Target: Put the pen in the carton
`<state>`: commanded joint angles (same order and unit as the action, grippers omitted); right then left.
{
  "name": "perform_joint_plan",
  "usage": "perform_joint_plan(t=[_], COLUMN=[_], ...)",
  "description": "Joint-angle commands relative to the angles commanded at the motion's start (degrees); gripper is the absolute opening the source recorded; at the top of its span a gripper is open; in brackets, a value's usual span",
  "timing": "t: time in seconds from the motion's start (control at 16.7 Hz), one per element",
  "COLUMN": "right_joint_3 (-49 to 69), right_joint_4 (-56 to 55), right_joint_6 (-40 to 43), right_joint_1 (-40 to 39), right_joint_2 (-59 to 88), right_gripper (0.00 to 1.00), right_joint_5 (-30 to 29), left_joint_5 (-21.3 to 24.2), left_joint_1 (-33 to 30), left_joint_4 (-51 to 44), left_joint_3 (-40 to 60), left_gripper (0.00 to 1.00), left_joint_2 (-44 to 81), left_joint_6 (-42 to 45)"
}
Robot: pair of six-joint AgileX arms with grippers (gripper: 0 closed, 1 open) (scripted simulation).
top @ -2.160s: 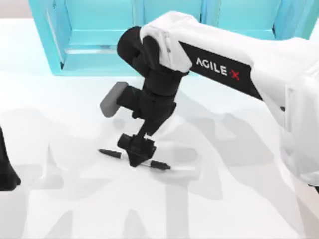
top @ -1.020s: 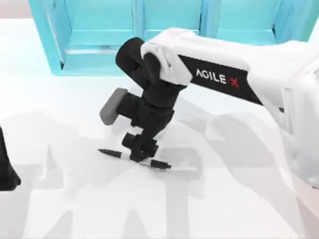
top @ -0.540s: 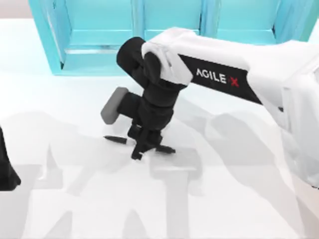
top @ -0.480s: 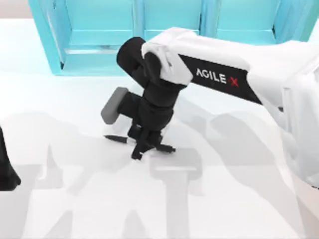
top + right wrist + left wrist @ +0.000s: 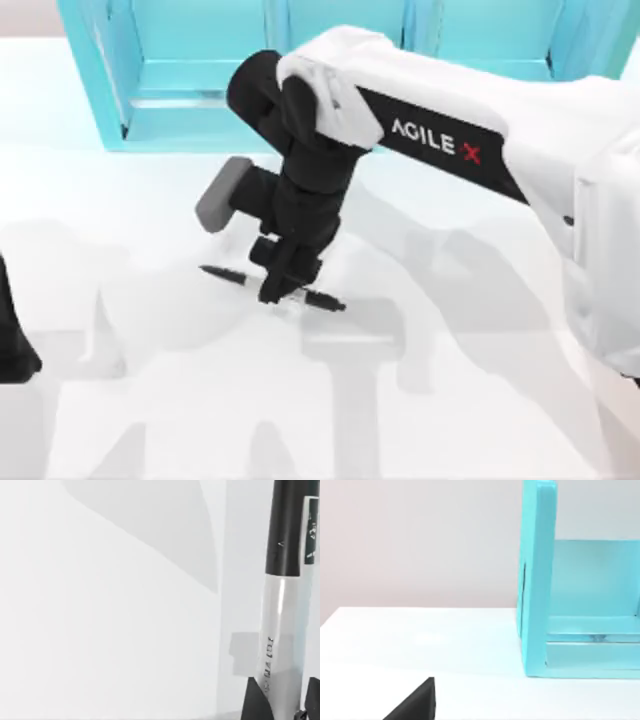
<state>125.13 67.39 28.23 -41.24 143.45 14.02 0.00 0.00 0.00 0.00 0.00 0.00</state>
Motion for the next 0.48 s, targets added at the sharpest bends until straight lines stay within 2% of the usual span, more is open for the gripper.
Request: perform_joint_plan(t=[0.24,0.48], right_joint_3=[12.5,17.2], right_joint_4=[12.2,16.9], right_joint_6=[0.0,0.0], right_joint_1=[0.1,0.2], right_joint_2=[0.2,-0.1], right_gripper=[0.0,0.0], right_joint_5=[0.0,0.0], left_joint_5=[0.0,0.0], left_joint_1=[0.0,0.0], left_joint_4=[0.0,0.0], left_joint_3=[0.0,0.0], left_gripper=[1.0,1.0], left_joint_2=[0.0,0.0], left_joint_6=[0.0,0.0])
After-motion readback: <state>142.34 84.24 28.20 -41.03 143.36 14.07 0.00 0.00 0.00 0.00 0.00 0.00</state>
